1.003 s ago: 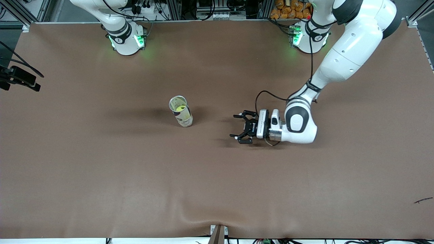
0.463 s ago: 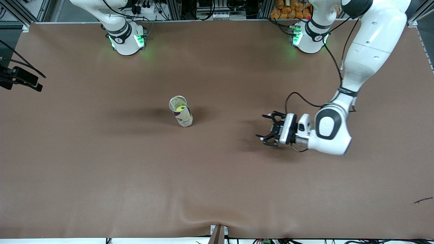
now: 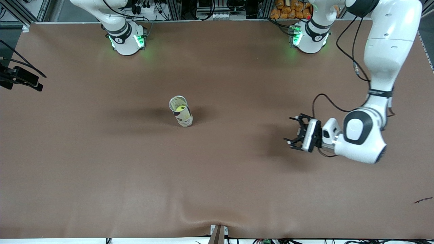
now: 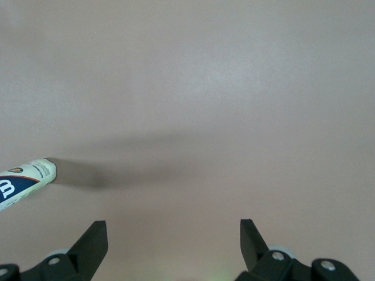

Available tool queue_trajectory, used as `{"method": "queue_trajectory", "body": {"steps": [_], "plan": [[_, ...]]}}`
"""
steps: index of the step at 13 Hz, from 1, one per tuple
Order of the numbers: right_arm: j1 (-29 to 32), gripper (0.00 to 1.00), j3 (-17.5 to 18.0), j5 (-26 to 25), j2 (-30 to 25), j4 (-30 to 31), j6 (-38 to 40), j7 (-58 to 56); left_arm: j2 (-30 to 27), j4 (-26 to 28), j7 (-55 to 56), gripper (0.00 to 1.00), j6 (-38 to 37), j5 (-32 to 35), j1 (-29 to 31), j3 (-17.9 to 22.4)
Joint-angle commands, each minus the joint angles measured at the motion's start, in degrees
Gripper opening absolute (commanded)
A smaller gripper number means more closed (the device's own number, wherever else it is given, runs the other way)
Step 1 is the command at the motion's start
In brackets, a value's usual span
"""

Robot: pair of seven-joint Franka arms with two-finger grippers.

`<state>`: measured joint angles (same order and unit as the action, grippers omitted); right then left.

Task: Insert tennis ball vertically with right arm
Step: 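Open the left gripper and pull it back from the can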

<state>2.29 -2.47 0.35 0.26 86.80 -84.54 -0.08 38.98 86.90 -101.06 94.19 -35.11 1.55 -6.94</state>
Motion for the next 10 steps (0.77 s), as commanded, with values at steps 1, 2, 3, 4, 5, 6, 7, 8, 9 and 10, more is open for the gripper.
{"method": "queue_trajectory", "body": {"steps": [1, 2, 3, 4, 5, 6, 7, 8, 9, 10], "plan": [[0.3, 1.00, 0.1, 0.0, -0.2, -0.1, 1.7, 0.5, -3.8, -4.1, 13.7, 1.00, -7.4, 6.3, -0.9, 2.8], [0.3, 1.00, 0.0, -0.1, -0.2, -0.1, 1.3, 0.4, -5.3, -5.2, 19.7, 1.00, -9.2, 9.4, -0.9, 3.2], [0.2, 1.00, 0.0, 0.0, -0.2, -0.1, 0.9, 0.4, -6.5, -5.9, 24.2, 1.00, -10.4, 12.0, -1.0, 3.2], [0.0, 1.00, 0.1, 0.0, -0.2, -0.1, -0.8, 0.7, -7.9, -6.7, 28.7, 1.00, -11.5, 13.7, -1.0, 3.2], [-0.1, 1.00, 0.2, 0.0, -0.2, -0.1, -1.9, 0.6, -9.4, -6.7, 33.4, 1.00, -12.5, 15.2, -1.1, 3.2], [-0.3, 1.00, 0.2, 0.0, -0.2, -0.1, -1.8, 0.8, -11.4, -6.7, 39.0, 1.00, -12.8, 17.5, -1.2, 3.1], [-0.3, 1.00, 0.2, 0.1, -0.2, -0.1, -1.6, 1.0, -13.5, -6.7, 45.1, 1.00, -13.0, 20.0, -1.2, 2.6], [-0.3, 1.00, 0.2, 0.1, -0.2, -0.2, -1.7, 1.0, -15.1, -6.7, 50.2, 1.00, -14.4, 20.8, -1.8, 2.5], [-0.3, 1.00, 0.2, 0.2, -0.2, -0.2, -1.9, 1.0, -16.3, -6.7, 55.1, 1.00, -15.6, 20.8, -2.2, 2.5], [-0.1, 1.00, 0.2, 0.7, -0.1, -0.3, -1.9, 0.8, -17.9, -6.7, 60.1, 1.00, -16.1, 20.8, -2.3, 2.5]]}}
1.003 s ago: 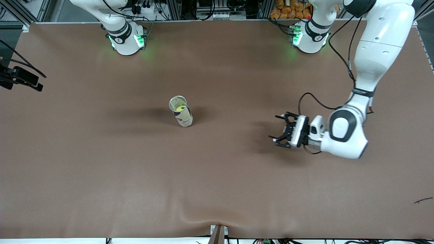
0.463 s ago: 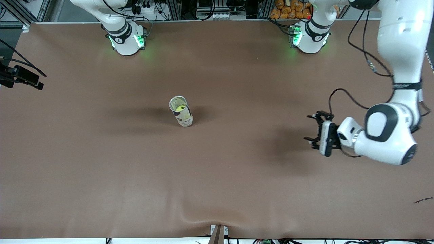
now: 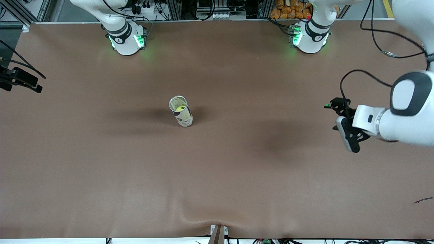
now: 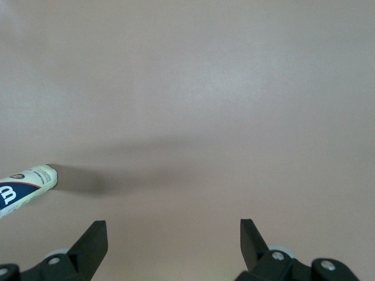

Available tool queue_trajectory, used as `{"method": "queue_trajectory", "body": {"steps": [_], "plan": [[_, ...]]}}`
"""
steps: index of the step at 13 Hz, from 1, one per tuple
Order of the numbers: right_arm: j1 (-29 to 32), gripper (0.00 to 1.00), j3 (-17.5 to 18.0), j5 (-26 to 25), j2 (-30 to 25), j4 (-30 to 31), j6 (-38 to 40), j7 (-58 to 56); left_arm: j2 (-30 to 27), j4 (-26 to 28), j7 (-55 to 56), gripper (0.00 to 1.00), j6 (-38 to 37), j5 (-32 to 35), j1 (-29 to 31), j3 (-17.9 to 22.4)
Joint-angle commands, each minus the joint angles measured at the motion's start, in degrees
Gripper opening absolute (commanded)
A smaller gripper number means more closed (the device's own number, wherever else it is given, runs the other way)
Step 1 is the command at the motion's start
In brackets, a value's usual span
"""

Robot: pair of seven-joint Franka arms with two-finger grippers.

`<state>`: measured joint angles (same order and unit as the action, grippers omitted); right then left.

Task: Insert tennis ball vertically with right arm
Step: 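Open the left gripper and pull it back from the can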

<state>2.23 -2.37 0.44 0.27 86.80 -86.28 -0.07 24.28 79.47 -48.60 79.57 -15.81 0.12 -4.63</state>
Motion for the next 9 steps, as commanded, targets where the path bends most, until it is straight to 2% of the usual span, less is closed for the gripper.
{"method": "queue_trajectory", "body": {"steps": [1, 7, 9], "plan": [[0.0, 1.00, 0.0, 1.4, 0.1, -0.6, -0.2, 0.7, -4.5, 0.9, 12.4, 1.00, -1.7, 1.5, -0.9, 0.3], [0.1, 1.00, -0.2, 1.3, 0.1, -2.2, 0.0, 0.3, -12.4, 1.1, 35.5, 1.00, -4.0, 5.4, -4.1, 0.7], [-0.2, 1.00, -0.1, 0.9, 0.2, -2.2, -0.3, 0.3, -15.6, 1.0, 39.7, 1.00, -4.0, 7.5, -5.0, 0.7]]}}
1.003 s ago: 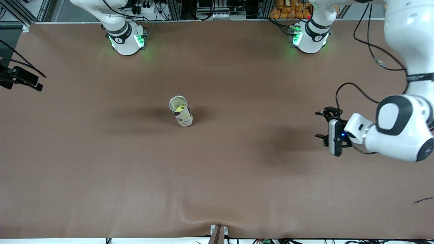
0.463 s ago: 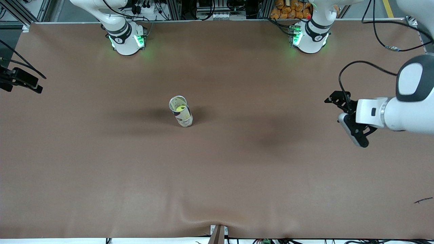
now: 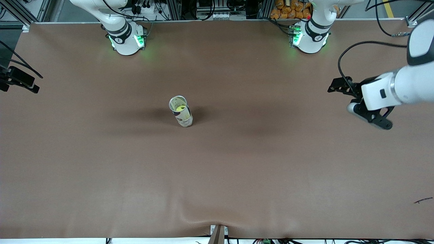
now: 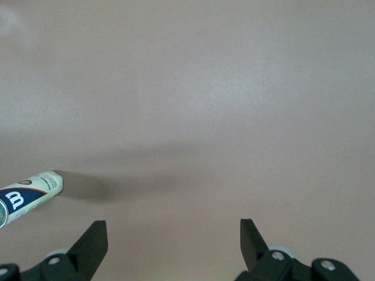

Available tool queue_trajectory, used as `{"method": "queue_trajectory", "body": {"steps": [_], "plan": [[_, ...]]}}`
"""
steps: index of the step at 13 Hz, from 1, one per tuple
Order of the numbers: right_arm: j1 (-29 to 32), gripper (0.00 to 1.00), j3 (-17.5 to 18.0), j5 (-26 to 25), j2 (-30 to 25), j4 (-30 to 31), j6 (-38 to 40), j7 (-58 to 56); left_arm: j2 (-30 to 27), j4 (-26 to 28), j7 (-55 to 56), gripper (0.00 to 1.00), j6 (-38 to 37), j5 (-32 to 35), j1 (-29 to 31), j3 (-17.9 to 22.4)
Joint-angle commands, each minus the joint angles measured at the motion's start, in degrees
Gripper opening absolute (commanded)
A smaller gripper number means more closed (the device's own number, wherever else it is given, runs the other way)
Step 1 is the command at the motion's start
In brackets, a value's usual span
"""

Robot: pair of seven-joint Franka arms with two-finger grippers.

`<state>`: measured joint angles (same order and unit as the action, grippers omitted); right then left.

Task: Insert tennis ball vertically with right arm
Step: 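Open the left gripper and pull it back from the can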

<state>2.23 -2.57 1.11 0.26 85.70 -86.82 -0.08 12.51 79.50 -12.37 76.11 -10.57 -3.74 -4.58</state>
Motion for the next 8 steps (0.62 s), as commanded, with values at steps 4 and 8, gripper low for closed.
{"method": "queue_trajectory", "body": {"steps": [4, 8], "plan": [[-0.2, 1.00, 0.2, 0.1, 0.2, -1.1, 0.3, 0.3, -7.4, 0.7, 2.8, 1.00, -0.5, 10.5, -0.9, 4.0], [-0.1, 1.00, 0.2, 0.0, 0.1, -1.0, 1.0, 0.3, -11.7, 1.0, 4.1, 1.00, -0.8, 7.4, -0.7, 7.6]]}}
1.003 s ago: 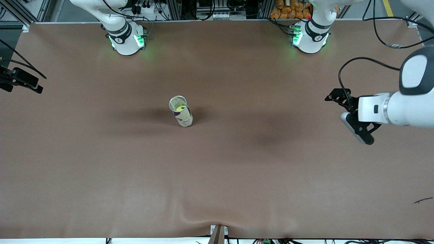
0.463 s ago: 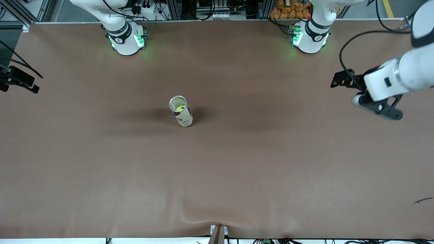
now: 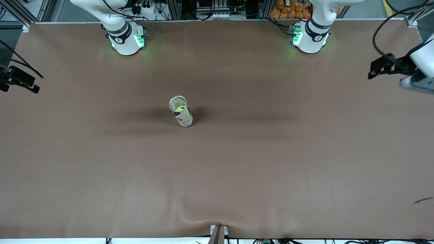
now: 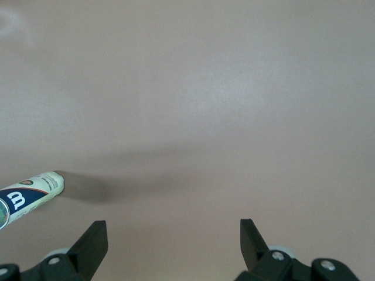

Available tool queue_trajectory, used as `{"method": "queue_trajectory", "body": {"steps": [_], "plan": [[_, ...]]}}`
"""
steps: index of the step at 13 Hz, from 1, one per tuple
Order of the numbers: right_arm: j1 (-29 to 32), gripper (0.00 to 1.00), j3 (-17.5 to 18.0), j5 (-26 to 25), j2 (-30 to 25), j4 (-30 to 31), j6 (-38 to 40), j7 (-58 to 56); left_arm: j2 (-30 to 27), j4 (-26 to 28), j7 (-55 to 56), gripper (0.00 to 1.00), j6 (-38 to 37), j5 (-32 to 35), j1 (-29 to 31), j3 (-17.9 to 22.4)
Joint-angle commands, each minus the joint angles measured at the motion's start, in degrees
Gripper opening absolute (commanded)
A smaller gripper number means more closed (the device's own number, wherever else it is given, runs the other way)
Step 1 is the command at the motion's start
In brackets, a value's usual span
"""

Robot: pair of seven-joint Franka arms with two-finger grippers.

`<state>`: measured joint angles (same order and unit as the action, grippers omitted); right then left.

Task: Insert tennis ball vertically with right arm

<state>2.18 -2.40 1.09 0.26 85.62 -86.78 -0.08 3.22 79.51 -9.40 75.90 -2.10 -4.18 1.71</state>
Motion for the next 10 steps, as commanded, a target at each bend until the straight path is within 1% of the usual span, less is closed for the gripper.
{"method": "queue_trajectory", "body": {"steps": [1, 3, 4, 5, 6, 8, 10], "plan": [[-0.2, 1.00, 0.0, 0.1, 0.1, -0.9, 0.6, 0.3, -4.4, 2.0, 2.6, 1.00, -1.8, -1.1, -0.1, 1.8], [-0.2, 1.00, 0.0, 0.0, 0.1, -0.9, 0.6, 0.3, -5.2, 3.0, 7.7, 1.00, -1.6, -0.4, -0.1, 1.8], [-0.1, 1.00, 0.0, 0.0, 0.1, -0.9, 0.6, 0.3, -5.2, 4.6, 8.3, 1.00, -0.1, 0.0, -0.2, 1.6], [-0.1, 1.00, 0.0, 0.0, 0.1, -0.9, 0.6, 0.3, -5.4, 7.0, 8.3, 1.00, 3.4, 0.1, -0.2, 1.6], [-0.2, 1.00, 0.0, 0.0, 0.1, -0.9, 0.6, 0.3, -5.8, 8.4, 8.2, 1.00, 5.7, 1.3, -0.3, 1.4], [-0.2, 1.00, 0.0, 0.0, 0.1, -0.9, 0.6, 0.3, -8.0, 11.6, 8.3, 1.00, 8.2, 2.3, -0.3, -0.6], [-0.2, 1.00, 0.0, 0.1, 0.1, -0.9, 0.6, 0.3, -9.6, 14.9, 8.3, 1.00, 10.4, 2.5, -0.2, -1.3]]}}
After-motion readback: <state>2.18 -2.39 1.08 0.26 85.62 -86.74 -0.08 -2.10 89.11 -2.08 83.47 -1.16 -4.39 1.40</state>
